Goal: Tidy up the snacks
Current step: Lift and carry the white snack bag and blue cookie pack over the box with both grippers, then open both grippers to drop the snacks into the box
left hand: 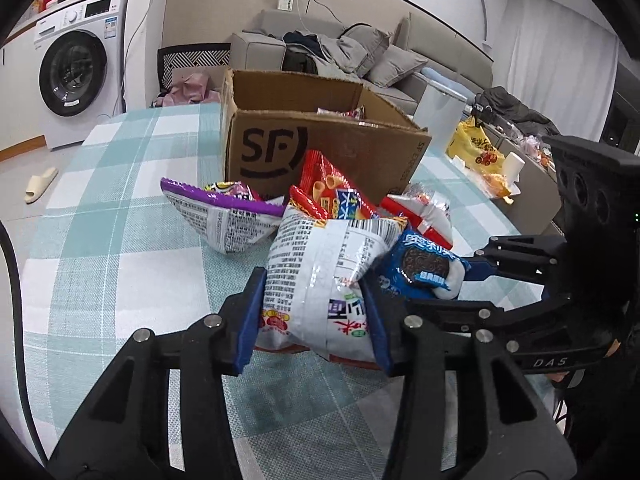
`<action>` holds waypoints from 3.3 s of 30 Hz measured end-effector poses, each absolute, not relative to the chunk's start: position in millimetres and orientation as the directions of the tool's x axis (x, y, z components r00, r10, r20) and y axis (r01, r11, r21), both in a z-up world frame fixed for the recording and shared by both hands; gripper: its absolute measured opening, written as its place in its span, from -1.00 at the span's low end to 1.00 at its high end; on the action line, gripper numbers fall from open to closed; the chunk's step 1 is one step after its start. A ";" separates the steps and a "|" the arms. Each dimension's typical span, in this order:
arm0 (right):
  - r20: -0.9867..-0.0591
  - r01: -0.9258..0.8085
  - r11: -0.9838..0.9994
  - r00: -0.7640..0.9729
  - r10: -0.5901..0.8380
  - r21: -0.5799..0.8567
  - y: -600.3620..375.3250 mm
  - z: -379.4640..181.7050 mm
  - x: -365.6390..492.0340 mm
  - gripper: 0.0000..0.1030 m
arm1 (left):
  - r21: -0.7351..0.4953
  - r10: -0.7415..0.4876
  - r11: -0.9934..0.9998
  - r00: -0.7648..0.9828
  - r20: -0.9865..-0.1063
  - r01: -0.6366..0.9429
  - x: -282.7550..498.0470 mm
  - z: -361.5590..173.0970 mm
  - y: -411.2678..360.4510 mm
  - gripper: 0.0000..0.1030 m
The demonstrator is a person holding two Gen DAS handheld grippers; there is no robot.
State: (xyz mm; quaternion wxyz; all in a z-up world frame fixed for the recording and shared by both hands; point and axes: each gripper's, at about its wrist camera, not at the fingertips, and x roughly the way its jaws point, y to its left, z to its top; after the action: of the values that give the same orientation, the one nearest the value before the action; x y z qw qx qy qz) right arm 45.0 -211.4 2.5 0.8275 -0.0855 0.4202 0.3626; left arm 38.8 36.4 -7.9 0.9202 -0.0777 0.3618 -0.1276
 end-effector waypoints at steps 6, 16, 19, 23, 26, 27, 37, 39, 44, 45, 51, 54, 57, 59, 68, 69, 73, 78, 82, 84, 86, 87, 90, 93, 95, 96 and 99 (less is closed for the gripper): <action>-0.716 -0.650 0.737 0.424 0.554 0.185 -224.0 19.0 47.4 -0.23 | -0.233 -0.293 0.954 0.735 -0.612 0.186 30.0 11.4 36.0 -0.16; -0.648 -0.612 0.762 0.496 0.578 0.211 -249.2 43.8 48.3 -0.23 | -0.207 -0.254 0.965 0.766 -0.591 0.160 26.5 30.8 34.1 -0.16; -0.634 -0.603 0.769 0.514 0.578 0.213 -252.1 47.0 50.3 -0.23 | -0.207 -0.247 0.966 0.775 -0.581 0.153 29.5 37.0 33.6 -0.16; -0.621 -0.587 0.781 0.535 0.573 0.214 -255.2 55.2 53.7 -0.23 | -0.205 -0.236 0.968 0.786 -0.571 0.142 34.8 45.6 33.6 -0.16; -0.614 -0.574 0.790 0.549 0.568 0.217 -256.5 61.1 58.2 -0.23 | -0.206 -0.226 0.970 0.792 -0.567 0.129 41.2 50.2 35.1 -0.16; -0.610 -0.569 0.793 0.555 0.565 0.217 -257.4 63.0 59.3 -0.23 | -0.208 -0.223 0.970 0.794 -0.566 0.124 42.7 52.1 36.1 -0.16; -0.580 -0.536 0.814 0.598 0.553 0.223 -259.9 82.3 69.1 -0.23 | -0.201 -0.198 0.974 0.813 -0.548 0.101 61.5 68.8 40.6 -0.16; -0.574 -0.530 0.818 0.607 0.549 0.222 -259.2 86.0 71.1 -0.23 | -0.192 -0.190 0.976 0.817 -0.545 0.099 65.6 72.4 39.4 -0.16; -0.565 -0.519 0.825 0.621 0.543 0.223 -256.6 92.8 75.9 -0.23 | -0.191 -0.189 0.977 0.822 -0.538 0.100 75.8 79.1 36.7 -0.16; -0.563 -0.515 0.827 0.625 0.542 0.225 -256.6 94.1 77.2 -0.23 | -0.187 -0.187 0.977 0.823 -0.537 0.100 78.0 80.7 36.1 -0.16; -0.557 -0.498 0.835 0.635 0.535 0.234 -256.0 98.5 85.5 -0.23 | -0.179 -0.176 0.980 0.825 -0.537 0.093 93.9 86.0 33.1 -0.16; -0.557 -0.489 0.838 0.637 0.533 0.242 -256.7 98.8 91.8 -0.23 | -0.175 -0.172 0.980 0.823 -0.541 0.090 102.8 85.2 32.7 -0.16; -0.561 -0.479 0.842 0.638 0.528 0.247 -256.9 97.9 99.3 -0.23 | -0.162 -0.159 0.983 0.823 -0.545 0.082 112.2 84.2 31.1 -0.16; -0.564 -0.473 0.845 0.639 0.523 0.248 -256.3 96.4 104.1 -0.23 | -0.162 -0.160 0.983 0.820 -0.550 0.083 118.5 82.2 29.8 -0.16; -0.576 -0.455 0.849 0.630 0.521 0.269 -255.3 89.0 123.0 -0.23 | -0.153 -0.152 0.985 0.815 -0.559 0.078 143.0 78.0 22.8 -0.16; -0.577 -0.454 0.848 0.628 0.522 0.273 -255.3 88.1 125.1 -0.23 | -0.150 -0.149 0.986 0.815 -0.560 0.077 145.0 77.8 21.7 -0.16; -0.583 -0.455 0.848 0.623 0.522 0.273 -252.9 84.2 132.6 -0.23 | -0.148 -0.150 0.986 0.814 -0.561 0.080 152.3 76.5 18.4 -0.16; -0.591 -0.447 0.847 0.614 0.523 0.286 -252.0 76.9 143.7 -0.23 | -0.143 -0.151 0.986 0.810 -0.566 0.084 163.3 73.5 13.1 -0.16; -0.595 -0.444 0.849 0.612 0.521 0.287 -252.0 72.8 149.7 -0.23 | -0.136 -0.148 0.987 0.806 -0.573 0.085 171.9 70.2 9.6 -0.16; -0.594 -0.439 0.850 0.614 0.520 0.290 -253.0 71.7 152.4 -0.23 | -0.128 -0.146 0.988 0.805 -0.576 0.087 176.2 67.9 6.7 -0.16; -0.595 -0.435 0.852 0.615 0.518 0.292 -253.3 71.6 154.9 -0.23 | -0.127 -0.145 0.988 0.803 -0.578 0.087 180.0 66.2 4.7 -0.16; -0.597 -0.433 0.853 0.614 0.516 0.292 -253.4 71.2 156.8 -0.23 | -0.127 -0.145 0.988 0.801 -0.580 0.087 181.8 65.7 3.4 -0.16; -0.601 -0.427 0.857 0.615 0.510 0.290 -253.8 70.7 162.0 -0.23 | -0.113 -0.133 0.990 0.805 -0.578 0.083 186.6 64.5 0.1 -0.16; -0.609 -0.424 0.858 0.610 0.507 0.291 -253.0 68.5 165.4 -0.23 | -0.114 -0.137 0.990 0.805 -0.578 0.087 190.8 64.6 -0.9 -0.16; -0.613 -0.424 0.858 0.607 0.506 0.289 -251.8 67.2 167.3 -0.22 | -0.107 -0.132 0.991 0.805 -0.578 0.085 193.6 64.1 -2.7 -0.16; -0.613 -0.425 0.857 0.605 0.509 0.292 -251.4 66.6 168.7 -0.22 | -0.102 -0.130 0.991 0.805 -0.580 0.086 195.4 63.2 -3.8 -0.16; -0.616 -0.421 0.857 0.601 0.509 0.298 -250.0 65.1 172.0 -0.22 | -0.088 -0.120 0.993 0.803 -0.584 0.085 199.4 61.1 -6.4 -0.15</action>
State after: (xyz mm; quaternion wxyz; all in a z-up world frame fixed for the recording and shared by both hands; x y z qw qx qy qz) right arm 172.0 -250.0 65.1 0.8926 0.0608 0.3630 0.2604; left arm 199.4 -6.4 61.1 0.9490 -0.0286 0.3091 -0.0541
